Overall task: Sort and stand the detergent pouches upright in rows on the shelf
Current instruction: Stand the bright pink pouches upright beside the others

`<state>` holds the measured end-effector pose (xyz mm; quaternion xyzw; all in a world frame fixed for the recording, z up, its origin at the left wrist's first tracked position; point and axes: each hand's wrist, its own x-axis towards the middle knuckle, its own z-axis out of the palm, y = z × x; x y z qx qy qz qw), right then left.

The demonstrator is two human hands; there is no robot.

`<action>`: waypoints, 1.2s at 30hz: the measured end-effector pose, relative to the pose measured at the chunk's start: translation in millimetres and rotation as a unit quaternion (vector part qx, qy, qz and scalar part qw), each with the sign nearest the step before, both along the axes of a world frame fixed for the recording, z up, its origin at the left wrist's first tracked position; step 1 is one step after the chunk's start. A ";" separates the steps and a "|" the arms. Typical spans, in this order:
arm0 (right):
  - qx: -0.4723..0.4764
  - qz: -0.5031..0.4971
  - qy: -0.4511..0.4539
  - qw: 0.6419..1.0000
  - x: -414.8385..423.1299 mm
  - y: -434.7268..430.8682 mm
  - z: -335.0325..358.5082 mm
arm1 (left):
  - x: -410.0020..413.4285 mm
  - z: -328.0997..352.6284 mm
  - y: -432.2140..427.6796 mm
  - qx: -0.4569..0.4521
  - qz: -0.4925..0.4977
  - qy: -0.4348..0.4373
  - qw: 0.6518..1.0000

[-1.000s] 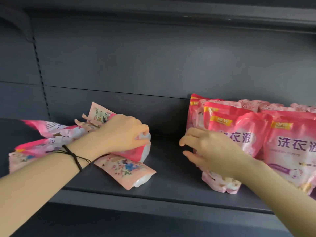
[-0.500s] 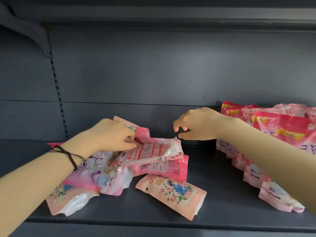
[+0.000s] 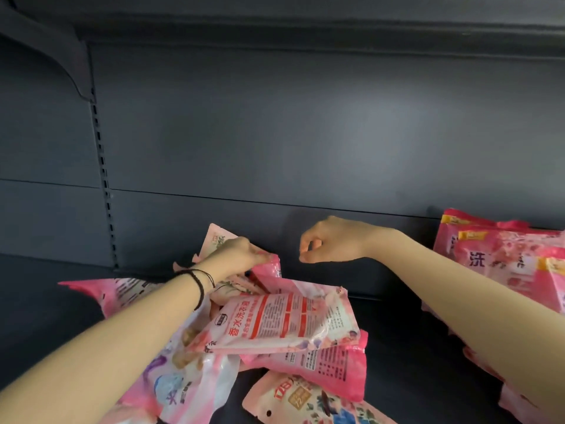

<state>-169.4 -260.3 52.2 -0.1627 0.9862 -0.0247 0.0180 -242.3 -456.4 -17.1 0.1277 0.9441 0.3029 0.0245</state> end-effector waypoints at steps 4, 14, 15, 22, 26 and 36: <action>-0.041 -0.006 -0.026 0.999 -19.9 4.4 -11.3 | -19.4 -8.9 18.1 -0.022 0.006 0.040 0.999; -0.460 -0.119 -0.066 0.878 -34.8 40.9 -44.3 | -4.3 22.0 31.4 0.522 -0.145 -0.092 0.836; -0.520 -0.130 -0.071 0.841 -35.7 43.4 -47.9 | -4.1 24.7 37.6 0.556 -0.157 -0.097 0.810; -0.655 -0.128 -0.072 0.741 -25.0 51.1 -70.0 | -15.0 23.7 54.3 0.653 -0.122 -0.146 0.734; -0.699 -0.118 0.003 0.705 -18.2 53.2 -84.2 | -16.4 21.8 56.4 0.630 -0.133 -0.143 0.752; -0.793 -0.166 0.156 0.566 13.4 82.2 -77.3 | -6.9 30.2 119.7 0.534 -0.137 -0.065 0.832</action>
